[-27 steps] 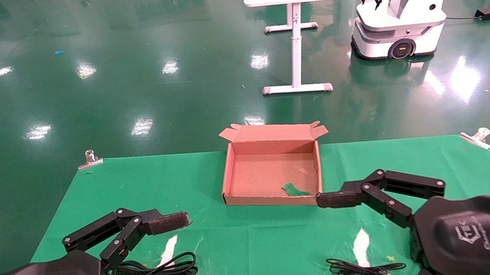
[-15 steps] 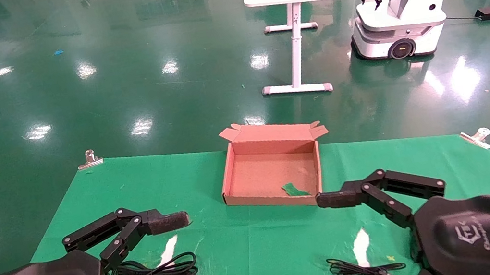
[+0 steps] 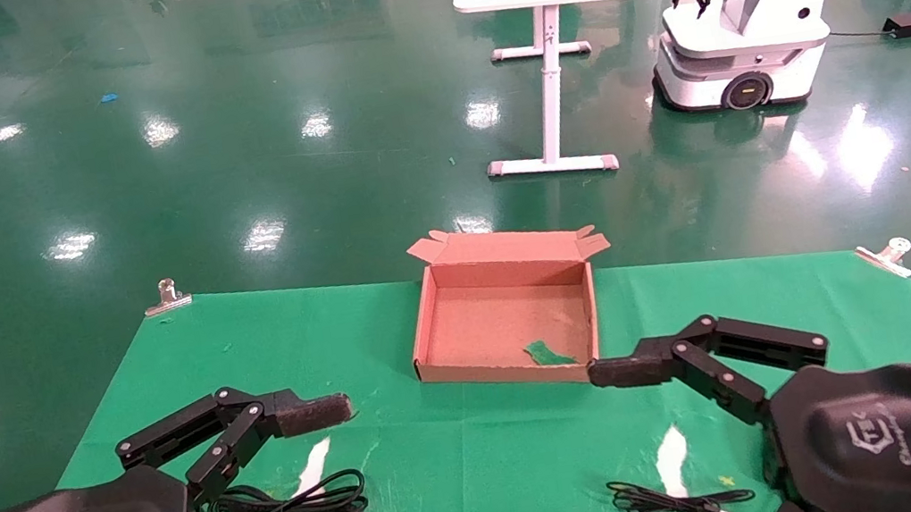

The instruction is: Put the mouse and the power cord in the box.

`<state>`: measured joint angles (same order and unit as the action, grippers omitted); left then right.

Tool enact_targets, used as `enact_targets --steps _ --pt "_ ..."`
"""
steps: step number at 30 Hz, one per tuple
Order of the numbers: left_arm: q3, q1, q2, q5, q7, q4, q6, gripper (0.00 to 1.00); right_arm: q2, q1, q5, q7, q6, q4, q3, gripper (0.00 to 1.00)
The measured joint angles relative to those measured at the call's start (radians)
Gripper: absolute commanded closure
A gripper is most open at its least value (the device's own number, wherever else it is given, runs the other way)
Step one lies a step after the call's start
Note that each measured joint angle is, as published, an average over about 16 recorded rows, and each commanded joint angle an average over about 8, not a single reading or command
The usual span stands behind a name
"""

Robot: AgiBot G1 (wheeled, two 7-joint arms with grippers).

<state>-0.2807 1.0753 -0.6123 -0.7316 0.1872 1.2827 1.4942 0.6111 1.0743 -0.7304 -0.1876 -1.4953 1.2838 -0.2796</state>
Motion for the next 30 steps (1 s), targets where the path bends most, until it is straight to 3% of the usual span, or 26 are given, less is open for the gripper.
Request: enact_targets --steps 10,17,24,30 --pt "-0.003 0.002 -0.002 -0.009 -0.002 -0.002 -0.001 0.0 0.0 0.001 -0.003 0.003 -0.001 -0.004 -0.001 0.0" --pt "-0.035 0.032 -0.014 -0.075 -0.01 -0.027 0.01 0.0 0.0 0.02 -0.044 0.032 -0.026 -0.042 -0.019 0.0" --pt "-0.114 0.13 -0.044 -0.238 -0.05 -0.101 0.045 0.0 0.008 0.079 -0.14 0.104 -0.067 -0.13 -0.084 0.0" --pt "-0.234 0.274 -0.091 -0.447 -0.125 -0.197 0.076 0.0 0.028 0.166 -0.268 0.201 -0.088 -0.236 -0.19 0.0"
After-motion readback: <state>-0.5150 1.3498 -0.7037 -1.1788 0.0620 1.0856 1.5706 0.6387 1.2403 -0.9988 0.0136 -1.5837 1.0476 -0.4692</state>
